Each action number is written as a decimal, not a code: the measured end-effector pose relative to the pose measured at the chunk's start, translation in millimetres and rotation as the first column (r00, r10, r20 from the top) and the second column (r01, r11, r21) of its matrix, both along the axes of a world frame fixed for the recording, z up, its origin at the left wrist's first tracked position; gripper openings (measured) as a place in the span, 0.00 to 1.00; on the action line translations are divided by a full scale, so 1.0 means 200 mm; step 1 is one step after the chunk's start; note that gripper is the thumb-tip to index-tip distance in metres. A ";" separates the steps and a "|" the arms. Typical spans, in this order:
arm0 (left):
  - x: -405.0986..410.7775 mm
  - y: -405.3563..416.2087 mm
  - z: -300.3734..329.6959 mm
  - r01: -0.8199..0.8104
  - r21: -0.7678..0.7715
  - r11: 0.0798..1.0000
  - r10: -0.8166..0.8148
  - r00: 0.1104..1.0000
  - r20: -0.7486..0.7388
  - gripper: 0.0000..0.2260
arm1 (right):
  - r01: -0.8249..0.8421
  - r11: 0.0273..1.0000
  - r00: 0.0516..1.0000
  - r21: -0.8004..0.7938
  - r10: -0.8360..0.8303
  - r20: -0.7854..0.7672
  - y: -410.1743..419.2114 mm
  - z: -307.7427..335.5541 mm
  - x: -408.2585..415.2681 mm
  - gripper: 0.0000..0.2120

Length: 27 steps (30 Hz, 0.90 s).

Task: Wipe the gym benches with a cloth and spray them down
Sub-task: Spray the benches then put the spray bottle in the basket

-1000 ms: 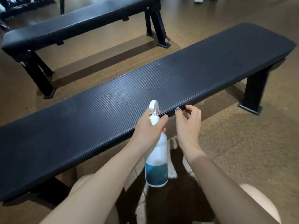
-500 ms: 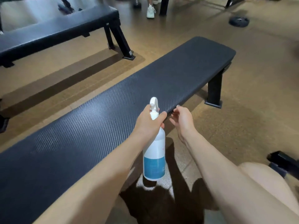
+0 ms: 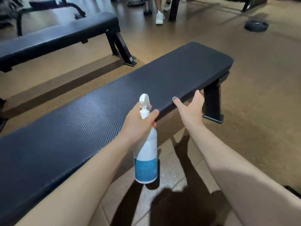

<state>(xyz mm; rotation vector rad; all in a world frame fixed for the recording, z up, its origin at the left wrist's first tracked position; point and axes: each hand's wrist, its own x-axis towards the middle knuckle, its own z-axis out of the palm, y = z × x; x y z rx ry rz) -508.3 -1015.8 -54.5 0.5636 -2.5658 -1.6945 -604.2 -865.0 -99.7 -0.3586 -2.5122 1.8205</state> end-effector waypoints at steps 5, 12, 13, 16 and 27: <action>-0.16 0.20 0.00 -0.088 -0.040 0.995 0.089 0.996 0.026 0.11 | -0.197 0.979 0.979 0.051 0.199 -0.042 0.09 -0.09 -0.14 0.48; -0.30 0.37 0.10 -0.138 -0.128 0.982 0.152 0.982 0.108 0.15 | -0.261 0.960 0.963 0.106 0.266 -0.042 0.15 -0.10 -0.17 0.49; -0.30 0.39 0.11 -0.166 -0.090 0.982 0.176 0.978 0.113 0.14 | -0.262 0.957 0.963 0.123 0.267 -0.025 0.15 -0.09 -0.17 0.50; -0.29 0.43 0.14 -0.215 -0.012 0.977 0.215 0.970 0.117 0.12 | -0.265 0.955 0.964 0.132 0.266 0.009 0.14 -0.06 -0.16 0.50; -0.54 0.46 0.21 -0.036 -0.002 0.999 0.036 0.990 0.138 0.14 | -0.241 0.967 0.970 -0.083 0.241 -0.010 0.19 0.04 -0.14 0.46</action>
